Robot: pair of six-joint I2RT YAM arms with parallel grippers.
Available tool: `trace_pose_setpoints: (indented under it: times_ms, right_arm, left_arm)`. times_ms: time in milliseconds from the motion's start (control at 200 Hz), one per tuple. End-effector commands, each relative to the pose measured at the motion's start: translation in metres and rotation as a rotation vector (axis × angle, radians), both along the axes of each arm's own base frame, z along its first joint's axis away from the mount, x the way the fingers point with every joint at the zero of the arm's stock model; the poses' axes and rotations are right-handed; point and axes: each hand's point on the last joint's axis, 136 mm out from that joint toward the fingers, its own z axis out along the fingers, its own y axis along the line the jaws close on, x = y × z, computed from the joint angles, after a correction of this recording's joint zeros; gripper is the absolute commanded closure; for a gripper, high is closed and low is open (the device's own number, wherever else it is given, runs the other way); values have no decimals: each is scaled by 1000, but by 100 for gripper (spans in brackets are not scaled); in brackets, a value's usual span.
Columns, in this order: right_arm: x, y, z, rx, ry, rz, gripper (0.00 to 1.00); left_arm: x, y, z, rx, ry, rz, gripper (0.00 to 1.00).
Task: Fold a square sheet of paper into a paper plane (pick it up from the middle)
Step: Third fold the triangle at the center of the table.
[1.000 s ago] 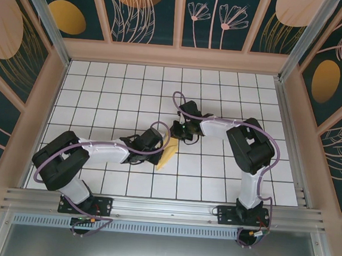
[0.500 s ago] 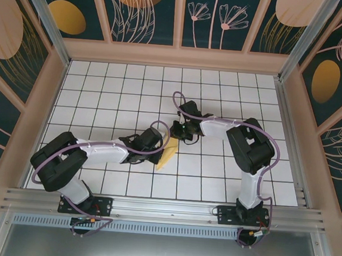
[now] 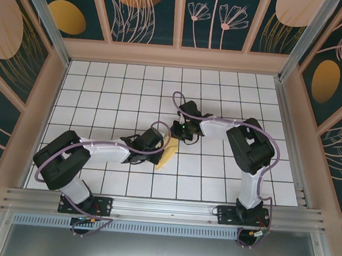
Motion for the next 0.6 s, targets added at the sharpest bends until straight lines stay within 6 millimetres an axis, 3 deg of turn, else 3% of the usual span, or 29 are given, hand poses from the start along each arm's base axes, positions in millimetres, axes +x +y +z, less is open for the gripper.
trace_pose_setpoints:
  times_ms: [0,390,595]
  right_arm:
    - [-8,-4,-7,-51,32,-7,89]
    - [-8,-6,-10,-57,36,-10,89]
    - [-8,-5,-9,-55,35,-10,88]
  left_arm:
    - [0,5,-5,15,15,25,100]
    - [-2,-2,15,-48,0,13,99]
    - [-2,0,6,-26,15,18,99]
